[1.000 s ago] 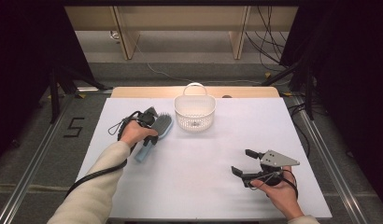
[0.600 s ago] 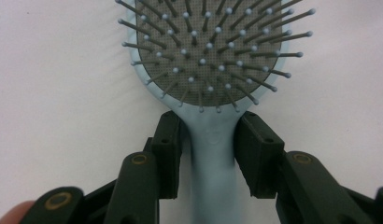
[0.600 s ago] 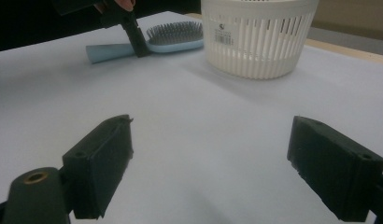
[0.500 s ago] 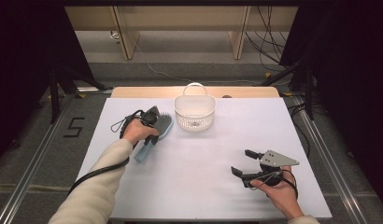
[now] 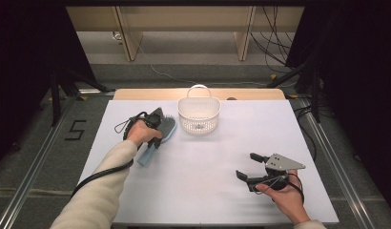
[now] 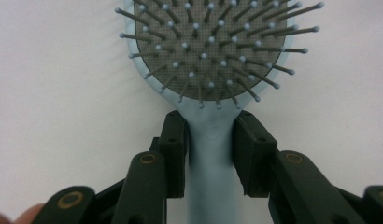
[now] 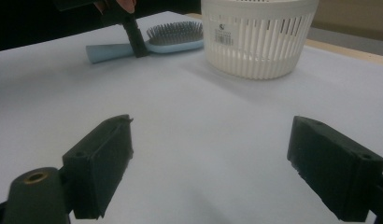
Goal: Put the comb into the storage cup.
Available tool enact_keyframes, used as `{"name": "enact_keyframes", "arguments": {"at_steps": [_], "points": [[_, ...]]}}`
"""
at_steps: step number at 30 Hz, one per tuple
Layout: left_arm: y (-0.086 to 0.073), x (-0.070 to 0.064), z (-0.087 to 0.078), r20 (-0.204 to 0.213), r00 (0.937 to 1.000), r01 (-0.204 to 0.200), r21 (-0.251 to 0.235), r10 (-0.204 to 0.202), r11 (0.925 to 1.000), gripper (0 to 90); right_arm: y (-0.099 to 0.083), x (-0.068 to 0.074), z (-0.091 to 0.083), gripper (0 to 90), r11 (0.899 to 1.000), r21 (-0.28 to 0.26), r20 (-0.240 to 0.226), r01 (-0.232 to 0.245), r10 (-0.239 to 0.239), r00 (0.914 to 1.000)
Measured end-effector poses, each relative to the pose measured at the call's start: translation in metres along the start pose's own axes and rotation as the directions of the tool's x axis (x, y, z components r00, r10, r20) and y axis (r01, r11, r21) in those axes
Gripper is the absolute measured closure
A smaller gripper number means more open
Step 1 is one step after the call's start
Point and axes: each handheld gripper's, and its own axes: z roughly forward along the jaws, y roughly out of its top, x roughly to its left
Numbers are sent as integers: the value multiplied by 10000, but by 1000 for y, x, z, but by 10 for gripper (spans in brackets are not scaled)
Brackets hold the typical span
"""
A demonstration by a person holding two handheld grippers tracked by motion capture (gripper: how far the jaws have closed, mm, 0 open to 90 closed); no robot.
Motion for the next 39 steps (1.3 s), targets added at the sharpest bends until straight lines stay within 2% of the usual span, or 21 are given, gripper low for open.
{"name": "enact_keyframes", "arguments": {"at_steps": [9, 21, 39], "points": [[-1, 1, 0, 78, 9998, 197, -13, -197, 9998, 689, 0, 0, 0, 148, 10000, -9, -3, 4, -4, 10000], [-1, -1, 0, -22, 9995, 312, -12, -312, 9995, 697, 0, 0, 0, 148, 10000, 32, -42, 38, -38, 10000], [-7, 3, -1, 201, 9988, 457, -392, -450, 9982, 699, 0, 0, 0, 148, 10000, 50, -47, -16, 16, 10000]]}}
